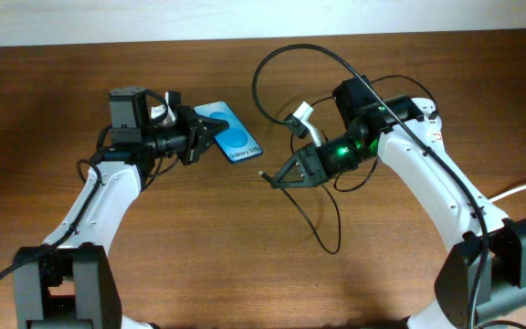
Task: Plug charger to phone and switch on socket
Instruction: 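Insert the USB-C plug into the phone's bottom port with the right gripper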
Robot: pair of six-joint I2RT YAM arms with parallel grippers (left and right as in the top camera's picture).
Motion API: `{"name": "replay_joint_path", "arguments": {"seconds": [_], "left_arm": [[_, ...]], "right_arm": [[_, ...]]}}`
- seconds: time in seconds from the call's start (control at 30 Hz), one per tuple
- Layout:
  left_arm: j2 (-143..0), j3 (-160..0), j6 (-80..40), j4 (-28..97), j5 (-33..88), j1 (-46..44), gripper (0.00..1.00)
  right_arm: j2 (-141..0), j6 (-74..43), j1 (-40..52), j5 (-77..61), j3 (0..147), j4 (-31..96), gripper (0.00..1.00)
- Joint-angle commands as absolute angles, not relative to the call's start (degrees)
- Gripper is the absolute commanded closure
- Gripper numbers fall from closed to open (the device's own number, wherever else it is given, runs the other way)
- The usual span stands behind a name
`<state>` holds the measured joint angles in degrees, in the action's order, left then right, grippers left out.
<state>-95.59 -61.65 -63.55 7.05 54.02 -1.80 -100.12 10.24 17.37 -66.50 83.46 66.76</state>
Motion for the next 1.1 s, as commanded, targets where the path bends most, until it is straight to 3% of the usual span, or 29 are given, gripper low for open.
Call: {"name": "replay_joint_path", "arguments": {"seconds": [0.0,0.4,1.07], "left_arm": [[-95.3,-62.6,-64.0,6.7,58.3,-1.7,1.0],[-95.3,-62.6,-63.8,6.7,57.6,-3.0,1.0],[-95.3,-62.6,-60.9,6.9,58.9,-3.0,1.0]], "right_arm": [[-99.3,9.6,17.7,-65.8,83.9,66.0,0.96],[-99.9,-3.9,21.1,-56.8,83.9,56.1,0.96],[-101.0,-7.0,21.8,-53.5,83.9,52.0,0.96]]}}
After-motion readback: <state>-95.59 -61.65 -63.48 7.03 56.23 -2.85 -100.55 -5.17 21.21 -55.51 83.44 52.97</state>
